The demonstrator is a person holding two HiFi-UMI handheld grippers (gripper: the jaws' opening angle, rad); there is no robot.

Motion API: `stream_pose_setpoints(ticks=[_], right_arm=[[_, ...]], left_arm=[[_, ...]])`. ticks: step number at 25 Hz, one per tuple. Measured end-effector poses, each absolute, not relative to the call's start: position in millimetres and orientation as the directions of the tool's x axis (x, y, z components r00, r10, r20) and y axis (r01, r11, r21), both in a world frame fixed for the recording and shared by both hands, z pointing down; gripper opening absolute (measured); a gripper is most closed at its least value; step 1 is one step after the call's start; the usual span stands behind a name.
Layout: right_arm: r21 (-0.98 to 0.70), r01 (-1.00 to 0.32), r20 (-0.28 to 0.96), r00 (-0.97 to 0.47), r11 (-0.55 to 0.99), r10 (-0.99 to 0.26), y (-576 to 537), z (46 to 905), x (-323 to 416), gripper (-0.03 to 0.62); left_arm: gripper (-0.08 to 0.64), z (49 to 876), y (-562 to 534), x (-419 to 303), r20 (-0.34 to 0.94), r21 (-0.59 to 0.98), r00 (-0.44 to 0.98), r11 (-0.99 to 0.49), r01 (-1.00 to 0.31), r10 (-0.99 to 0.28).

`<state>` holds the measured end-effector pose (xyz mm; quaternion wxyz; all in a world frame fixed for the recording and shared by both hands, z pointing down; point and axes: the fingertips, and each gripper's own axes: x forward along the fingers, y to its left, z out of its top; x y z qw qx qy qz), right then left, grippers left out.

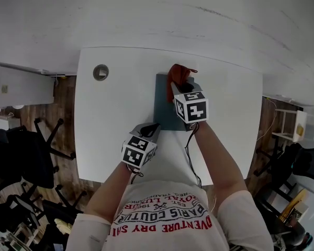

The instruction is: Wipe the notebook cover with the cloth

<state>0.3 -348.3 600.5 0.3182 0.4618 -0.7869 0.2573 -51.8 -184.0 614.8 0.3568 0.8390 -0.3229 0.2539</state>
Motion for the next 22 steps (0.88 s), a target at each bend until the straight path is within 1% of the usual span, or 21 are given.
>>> stream_pose_setpoints(ticks=[11,22], right_arm=[[-0.078,-0.916,0.752,-0.313,0.393,-0.58,-343,601,50,0.091],[-0.052,-0.96,0.769,-0.214,0.276,-0.603,-338,602,100,0.087]], left_arm=[[0.009,614,-183,-51,0.657,0.425,0.658,-0.54,-0.727,-0.368],[0.009,614,-184,-50,0.654,0.428,0.661,-0.541,-0.724,-0.367]])
